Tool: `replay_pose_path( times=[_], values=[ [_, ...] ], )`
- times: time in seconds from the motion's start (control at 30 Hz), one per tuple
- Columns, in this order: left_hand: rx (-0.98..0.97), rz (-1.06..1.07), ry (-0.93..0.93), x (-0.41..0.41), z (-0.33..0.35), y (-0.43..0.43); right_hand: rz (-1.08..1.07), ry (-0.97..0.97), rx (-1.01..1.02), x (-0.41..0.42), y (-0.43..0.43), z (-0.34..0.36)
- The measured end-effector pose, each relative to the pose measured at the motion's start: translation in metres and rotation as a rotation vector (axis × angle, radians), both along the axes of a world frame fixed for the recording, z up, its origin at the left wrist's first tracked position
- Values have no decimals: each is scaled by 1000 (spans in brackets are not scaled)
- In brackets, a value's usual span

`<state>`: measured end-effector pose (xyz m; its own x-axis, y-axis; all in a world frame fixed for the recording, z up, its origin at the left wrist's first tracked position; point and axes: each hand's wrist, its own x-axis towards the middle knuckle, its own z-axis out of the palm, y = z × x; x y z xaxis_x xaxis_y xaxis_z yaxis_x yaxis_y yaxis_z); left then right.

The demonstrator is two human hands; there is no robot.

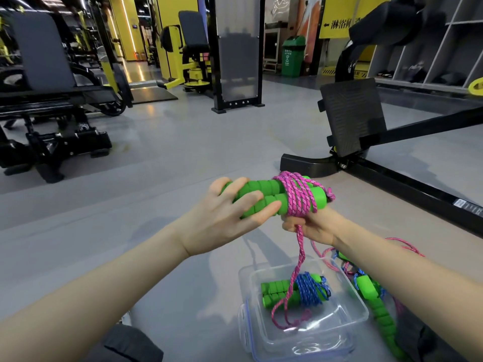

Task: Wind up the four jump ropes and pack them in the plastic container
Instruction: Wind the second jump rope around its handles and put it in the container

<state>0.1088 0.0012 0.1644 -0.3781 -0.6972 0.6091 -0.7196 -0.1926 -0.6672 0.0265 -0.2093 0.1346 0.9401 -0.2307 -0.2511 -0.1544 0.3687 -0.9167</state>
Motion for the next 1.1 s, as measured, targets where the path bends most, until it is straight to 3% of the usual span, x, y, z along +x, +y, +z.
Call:
replay_pose_path(
  times=[0.13,0.5,0.6,0.73,0.83,1.0,1.1],
  values=[
    [7,71,26,20,-4,10,186,-27,-162,-6,36,20],
    [57,236,54,46,-16,28,546,160,-742,-20,44,80],
    [67,236,49,45,-17,32,549,84,-1103,-26,42,102],
    [141,115,-1,24,-19,23,437,-206,-1538,-22,31,112],
    [138,22,29,5,-23,11,372,-267,-1407,-20,12,106],
    [116,-78,58,-17,-15,2,143,-298,-847,-18,-16,80],
    [69,-136,88,-33,-4,-8,173,-271,-598,-12,-21,58]
  ],
)
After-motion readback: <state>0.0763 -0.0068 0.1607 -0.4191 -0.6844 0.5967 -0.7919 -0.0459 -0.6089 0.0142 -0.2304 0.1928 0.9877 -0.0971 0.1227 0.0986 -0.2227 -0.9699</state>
